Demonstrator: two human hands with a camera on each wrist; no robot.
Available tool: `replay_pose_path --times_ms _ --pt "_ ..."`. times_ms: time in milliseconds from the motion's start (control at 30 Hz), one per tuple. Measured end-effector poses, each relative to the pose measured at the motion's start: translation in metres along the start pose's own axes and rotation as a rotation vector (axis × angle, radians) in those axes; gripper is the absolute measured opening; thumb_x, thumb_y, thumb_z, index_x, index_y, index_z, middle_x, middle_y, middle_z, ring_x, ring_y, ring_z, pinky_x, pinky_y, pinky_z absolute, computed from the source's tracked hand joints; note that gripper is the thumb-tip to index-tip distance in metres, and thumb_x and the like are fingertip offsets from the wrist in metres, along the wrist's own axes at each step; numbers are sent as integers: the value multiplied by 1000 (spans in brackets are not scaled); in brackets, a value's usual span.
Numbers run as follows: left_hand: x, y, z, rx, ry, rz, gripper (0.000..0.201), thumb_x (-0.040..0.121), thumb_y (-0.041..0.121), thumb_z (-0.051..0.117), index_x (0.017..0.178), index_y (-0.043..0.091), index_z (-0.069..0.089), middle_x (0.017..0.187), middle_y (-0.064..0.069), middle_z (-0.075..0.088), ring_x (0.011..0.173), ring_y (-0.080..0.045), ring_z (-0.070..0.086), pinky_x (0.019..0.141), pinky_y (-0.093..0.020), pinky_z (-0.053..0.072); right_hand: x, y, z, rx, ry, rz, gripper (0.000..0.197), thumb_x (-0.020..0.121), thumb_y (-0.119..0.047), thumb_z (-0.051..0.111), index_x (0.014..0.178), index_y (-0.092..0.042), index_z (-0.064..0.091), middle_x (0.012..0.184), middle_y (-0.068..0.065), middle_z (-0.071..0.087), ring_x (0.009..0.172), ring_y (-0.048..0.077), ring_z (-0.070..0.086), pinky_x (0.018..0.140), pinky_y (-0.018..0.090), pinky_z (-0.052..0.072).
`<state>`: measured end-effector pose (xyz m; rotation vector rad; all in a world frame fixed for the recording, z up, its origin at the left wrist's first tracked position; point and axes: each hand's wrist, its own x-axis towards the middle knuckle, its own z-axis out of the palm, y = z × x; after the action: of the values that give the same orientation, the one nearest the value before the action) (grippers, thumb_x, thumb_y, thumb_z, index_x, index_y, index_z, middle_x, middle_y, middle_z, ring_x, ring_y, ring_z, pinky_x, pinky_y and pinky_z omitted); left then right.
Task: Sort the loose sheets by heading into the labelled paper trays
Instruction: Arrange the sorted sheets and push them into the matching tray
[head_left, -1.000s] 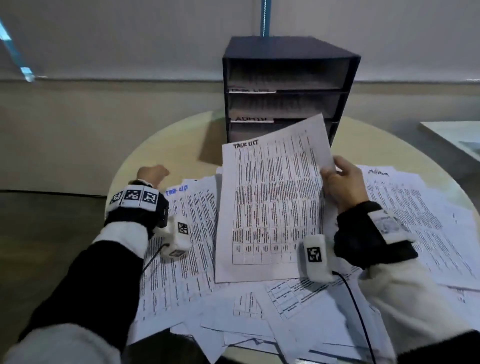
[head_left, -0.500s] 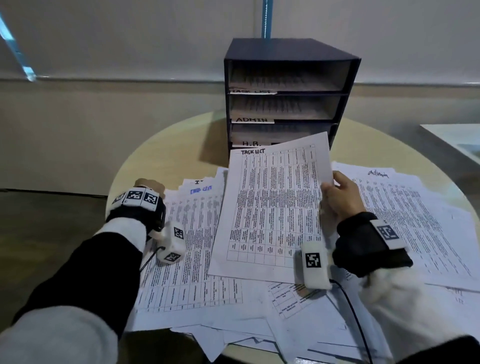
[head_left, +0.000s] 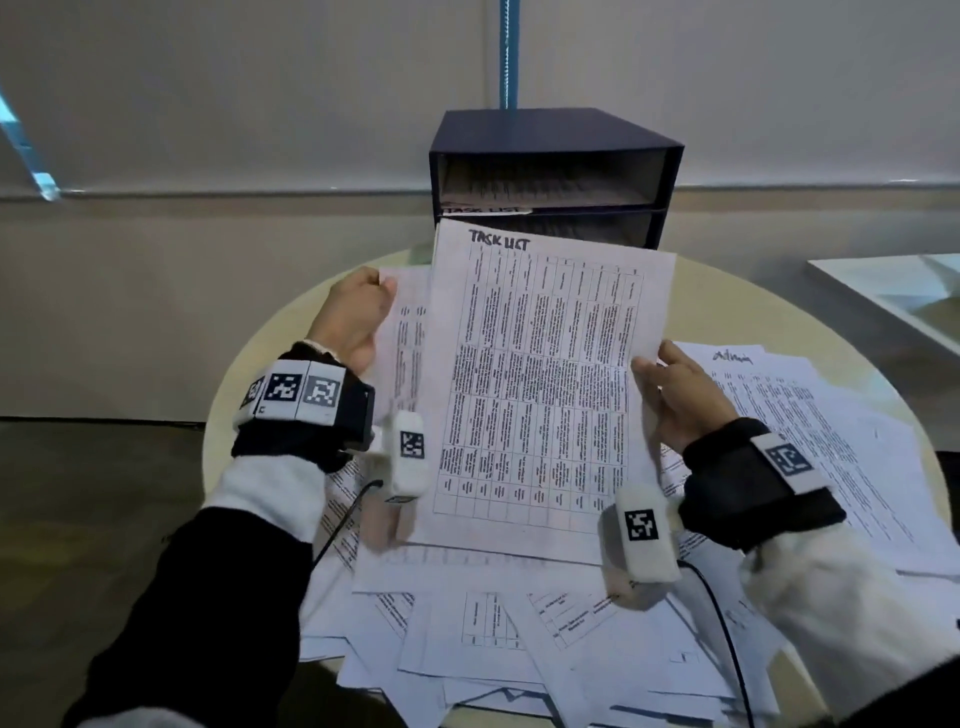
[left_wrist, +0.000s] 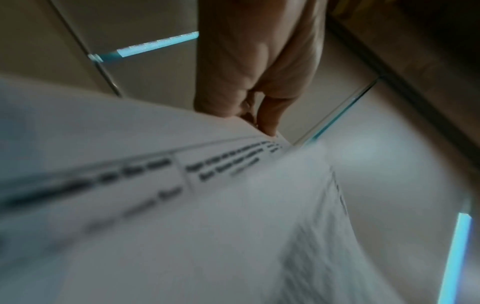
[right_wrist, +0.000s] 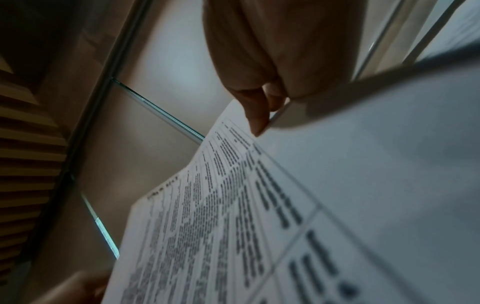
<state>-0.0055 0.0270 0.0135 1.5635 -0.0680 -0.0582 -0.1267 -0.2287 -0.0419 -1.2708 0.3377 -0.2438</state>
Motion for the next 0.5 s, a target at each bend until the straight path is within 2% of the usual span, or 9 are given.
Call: replay_pose_path --times_ms 67,133,200,267,333,367,400,433,500 --pt "-11 12 16 -46 -49 74 21 97 4 43 79 10 52 57 3 64 50 -6 59 47 -19 49 -1 -4 3 -2 -45 -4 22 98 -2 35 112 -10 50 101 11 62 85 15 57 84 29 51" --pt "-18 19 30 -66 -53 117 15 95 4 43 85 1 54 76 -10 65 68 -21 63 61 -30 54 -1 -5 4 -16 -50 -3 9 97 -7 40 95 -10 47 89 27 51 78 21 48 83 37 48" --pt "-27 24 38 -113 -25 163 24 97 10 39 77 3 52 80 -13 59 74 -25 58 66 -35 50 0 -6 5 -17 23 -66 17 96 -8 43 80 -13 45 77 17 53 69 18 47 61 28 47" --pt "-35 24 42 -125 -69 235 41 101 34 30 78 14 58 84 -9 63 76 -22 61 70 -35 51 -2 -11 3 -14 142 -183 28 94 -6 44 68 -16 40 65 2 54 57 11 50 44 19 41" --pt "-46 20 44 33 -145 252 60 88 65 30 93 16 64 91 -9 66 77 -18 63 67 -29 53 -3 -19 1 -18 214 -306 32 93 -3 45 65 -18 36 67 0 52 58 8 50 43 18 41" --pt "-48 16 45 114 -160 235 68 78 72 40 100 13 63 93 -7 67 77 -17 64 65 -28 53 -3 -24 0 -19 237 -357 32 92 -2 45 66 -18 36 68 1 51 60 10 50 48 21 42" --pt "-50 11 48 163 -161 223 66 75 66 52 106 9 62 97 -6 68 81 -16 65 68 -31 55 -3 -29 0 -24 256 -404 31 91 -1 46 68 -19 36 68 0 53 60 9 50 52 23 41" --pt "-52 9 51 171 -146 226 52 81 49 60 111 7 60 103 -6 68 89 -17 65 77 -37 56 -3 -34 0 -39 266 -444 28 91 -1 47 71 -20 37 65 -4 56 58 6 52 51 22 42" --pt "-55 11 58 120 -90 262 30 91 17 56 118 5 57 113 -9 66 101 -19 64 92 -39 52 -6 -46 5 -73 239 -519 24 91 -4 48 82 -24 39 70 -10 63 60 2 57 52 18 47"
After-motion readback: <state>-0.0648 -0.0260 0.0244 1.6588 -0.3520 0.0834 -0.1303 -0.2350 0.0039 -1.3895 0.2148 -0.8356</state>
